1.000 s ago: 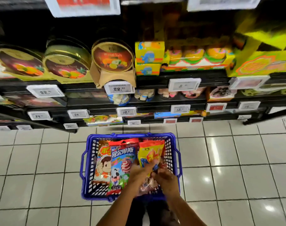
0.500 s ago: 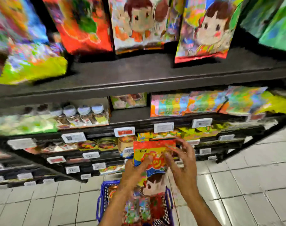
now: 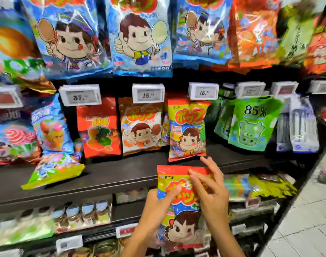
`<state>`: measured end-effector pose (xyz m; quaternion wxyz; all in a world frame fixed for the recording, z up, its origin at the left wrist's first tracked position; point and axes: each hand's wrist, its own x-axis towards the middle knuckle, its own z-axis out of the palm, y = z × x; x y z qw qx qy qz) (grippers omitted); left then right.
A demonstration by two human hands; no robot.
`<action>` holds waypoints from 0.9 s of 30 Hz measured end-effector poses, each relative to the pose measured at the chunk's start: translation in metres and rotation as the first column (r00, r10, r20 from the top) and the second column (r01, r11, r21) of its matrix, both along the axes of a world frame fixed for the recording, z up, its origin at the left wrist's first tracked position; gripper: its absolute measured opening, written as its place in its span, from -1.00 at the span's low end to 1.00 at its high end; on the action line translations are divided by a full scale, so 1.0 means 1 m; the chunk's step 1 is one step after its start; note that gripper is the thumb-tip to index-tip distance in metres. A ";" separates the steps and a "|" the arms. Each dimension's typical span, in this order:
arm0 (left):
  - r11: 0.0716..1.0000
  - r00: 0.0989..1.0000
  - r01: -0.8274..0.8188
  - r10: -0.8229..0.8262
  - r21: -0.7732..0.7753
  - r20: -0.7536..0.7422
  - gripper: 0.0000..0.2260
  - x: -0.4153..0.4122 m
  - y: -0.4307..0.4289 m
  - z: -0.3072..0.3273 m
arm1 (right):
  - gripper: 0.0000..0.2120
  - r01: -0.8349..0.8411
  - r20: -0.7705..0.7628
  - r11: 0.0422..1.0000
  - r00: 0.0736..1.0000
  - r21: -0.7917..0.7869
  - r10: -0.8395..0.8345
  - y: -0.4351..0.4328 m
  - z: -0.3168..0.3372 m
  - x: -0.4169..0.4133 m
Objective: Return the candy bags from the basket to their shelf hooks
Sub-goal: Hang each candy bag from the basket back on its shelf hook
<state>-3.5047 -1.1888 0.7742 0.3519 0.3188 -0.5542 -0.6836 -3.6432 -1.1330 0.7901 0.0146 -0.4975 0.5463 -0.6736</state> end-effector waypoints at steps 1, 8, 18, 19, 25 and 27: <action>1.000 1.000 -0.001 0.001 -0.011 -0.008 -0.72 -0.010 -0.004 0.008 | -0.84 0.037 0.009 0.999 0.999 -0.021 -0.037 -0.005 0.010 -0.008; 0.992 0.992 -0.116 0.113 -0.052 -0.058 -0.63 -0.079 -0.030 0.057 | -0.61 0.070 0.190 0.997 0.980 -0.018 -0.065 -0.043 0.070 -0.069; 0.957 0.954 -0.284 0.276 -0.061 -0.114 -0.66 -0.122 -0.073 0.093 | -0.46 -0.372 0.567 0.927 0.772 0.038 0.287 -0.100 0.121 -0.122; 0.954 0.951 -0.295 0.287 -0.054 -0.118 -0.62 -0.125 -0.077 0.096 | -0.47 -0.374 0.583 0.927 0.758 0.023 0.291 -0.105 0.124 -0.123; 0.947 0.936 -0.321 0.316 -0.011 -0.153 -0.65 -0.135 -0.095 0.113 | -0.48 -0.355 0.601 0.935 0.747 0.000 0.284 -0.131 0.140 -0.126; 0.941 0.930 -0.338 0.335 0.003 -0.150 -0.68 -0.137 -0.100 0.115 | -0.52 -0.337 0.584 0.941 0.770 0.029 0.257 -0.137 0.142 -0.127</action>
